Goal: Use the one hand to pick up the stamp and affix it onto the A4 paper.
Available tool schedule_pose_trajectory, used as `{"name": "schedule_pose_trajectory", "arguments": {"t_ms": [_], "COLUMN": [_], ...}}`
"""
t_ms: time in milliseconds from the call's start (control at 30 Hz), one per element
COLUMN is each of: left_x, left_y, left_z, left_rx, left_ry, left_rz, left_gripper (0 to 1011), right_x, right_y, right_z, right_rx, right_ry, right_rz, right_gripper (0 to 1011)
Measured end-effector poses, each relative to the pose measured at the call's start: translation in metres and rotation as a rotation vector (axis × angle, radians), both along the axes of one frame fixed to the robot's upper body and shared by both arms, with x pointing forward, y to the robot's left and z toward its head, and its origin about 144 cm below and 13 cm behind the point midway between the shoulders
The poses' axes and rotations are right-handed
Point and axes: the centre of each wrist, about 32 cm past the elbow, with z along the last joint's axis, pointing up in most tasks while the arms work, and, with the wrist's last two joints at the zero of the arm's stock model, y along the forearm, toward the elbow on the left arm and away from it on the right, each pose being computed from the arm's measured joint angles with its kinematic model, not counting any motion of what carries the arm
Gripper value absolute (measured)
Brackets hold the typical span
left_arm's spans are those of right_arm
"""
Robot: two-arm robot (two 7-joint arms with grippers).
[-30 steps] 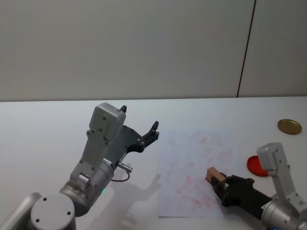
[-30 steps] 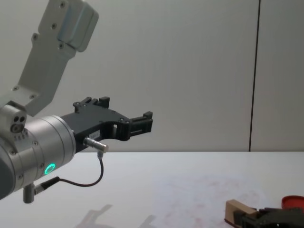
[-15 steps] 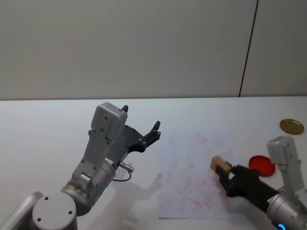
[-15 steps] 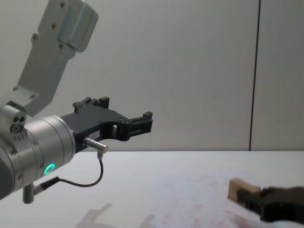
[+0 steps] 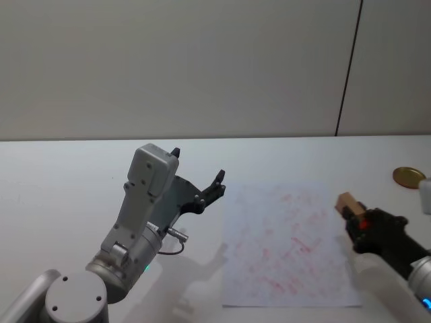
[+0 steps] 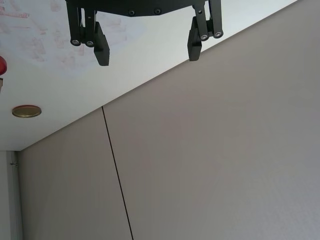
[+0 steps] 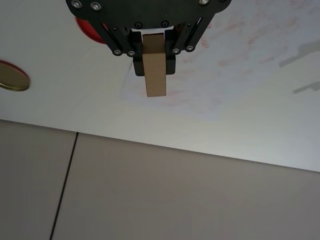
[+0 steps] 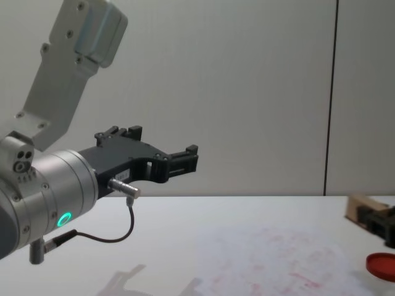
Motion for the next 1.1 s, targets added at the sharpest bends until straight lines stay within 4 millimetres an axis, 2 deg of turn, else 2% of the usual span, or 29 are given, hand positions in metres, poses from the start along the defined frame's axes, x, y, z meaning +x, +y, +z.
{"name": "schedule_pose_trajectory", "arguments": {"t_ms": [300, 633, 1100], "left_x": [0.0, 0.0, 0.0], "left_y": [0.0, 0.0, 0.0], "left_z": [0.0, 0.0, 0.0], "left_rx": [0.0, 0.0, 0.0], "left_ry": [0.0, 0.0, 0.0], "left_rz": [0.0, 0.0, 0.0], "left_gripper": [993, 993, 993], "right_x": [0.003, 0.009, 0.021], "right_y": [-0.023, -0.04, -0.045], "right_z": [0.002, -0.004, -0.014], "right_rx": [-0.026, -0.021, -0.005], "right_ry": [0.0, 0.025, 0.055], "right_rz": [-0.08, -0.12, -0.1], "right_gripper": [220, 220, 220]}}
